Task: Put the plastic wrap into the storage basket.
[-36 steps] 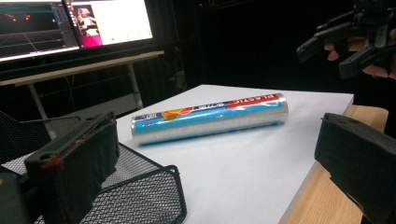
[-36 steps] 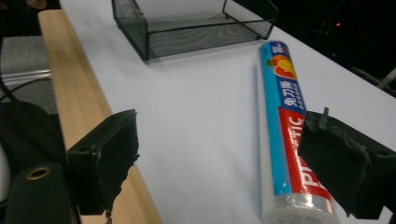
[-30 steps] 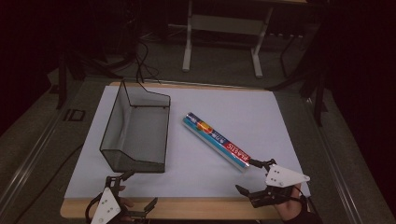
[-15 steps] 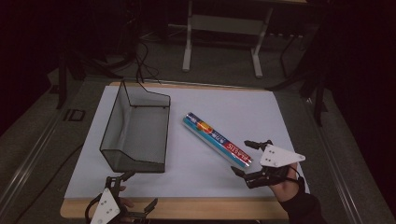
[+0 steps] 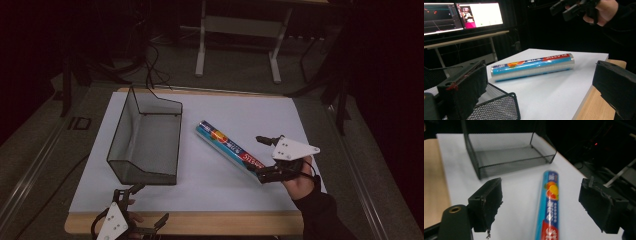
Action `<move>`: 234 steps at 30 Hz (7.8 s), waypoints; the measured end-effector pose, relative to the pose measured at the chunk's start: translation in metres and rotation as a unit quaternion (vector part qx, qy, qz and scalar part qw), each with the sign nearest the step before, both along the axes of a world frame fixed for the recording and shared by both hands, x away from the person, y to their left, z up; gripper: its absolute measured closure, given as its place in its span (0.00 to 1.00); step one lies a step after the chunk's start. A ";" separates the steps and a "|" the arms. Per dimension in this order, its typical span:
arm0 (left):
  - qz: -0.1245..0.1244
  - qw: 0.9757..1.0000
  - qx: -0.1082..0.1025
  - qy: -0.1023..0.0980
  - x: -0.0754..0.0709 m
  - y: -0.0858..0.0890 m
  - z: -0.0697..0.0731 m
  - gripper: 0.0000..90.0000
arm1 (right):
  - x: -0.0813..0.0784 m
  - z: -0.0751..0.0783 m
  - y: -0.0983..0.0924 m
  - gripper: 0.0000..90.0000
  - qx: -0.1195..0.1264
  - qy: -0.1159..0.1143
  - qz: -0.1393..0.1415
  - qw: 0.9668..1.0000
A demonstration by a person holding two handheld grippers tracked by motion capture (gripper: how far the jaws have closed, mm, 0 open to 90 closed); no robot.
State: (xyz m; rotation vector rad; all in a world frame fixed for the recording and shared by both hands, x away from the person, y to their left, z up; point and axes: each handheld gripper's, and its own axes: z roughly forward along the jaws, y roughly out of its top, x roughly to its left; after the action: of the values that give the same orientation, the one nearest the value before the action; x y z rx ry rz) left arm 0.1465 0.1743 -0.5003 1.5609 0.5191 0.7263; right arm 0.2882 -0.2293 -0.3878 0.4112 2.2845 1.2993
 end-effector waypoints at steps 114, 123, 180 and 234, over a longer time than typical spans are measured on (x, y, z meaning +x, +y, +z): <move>-0.009 0.999 0.040 0.016 0.004 -0.006 -0.004 0.01 | 0.169 -0.074 0.074 0.35 -0.184 0.379 -0.174 0.890; -0.008 0.999 0.040 0.016 0.005 -0.007 -0.005 0.01 | 0.167 -0.041 0.078 0.35 -0.126 0.365 -0.185 0.904; -0.022 0.999 0.043 0.015 0.007 -0.007 -0.005 0.01 | 0.141 0.033 0.200 0.35 0.239 0.309 -0.193 0.900; -0.034 0.998 0.042 0.013 0.006 -0.008 -0.004 0.01 | 0.138 -0.090 0.274 0.29 0.077 0.359 -0.246 0.897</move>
State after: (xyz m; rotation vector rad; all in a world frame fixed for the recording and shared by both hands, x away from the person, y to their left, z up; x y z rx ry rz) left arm 0.1523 0.1665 -0.5041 1.6608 0.4572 0.6831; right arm 0.4264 0.0443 -0.4777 1.6410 2.3596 1.1686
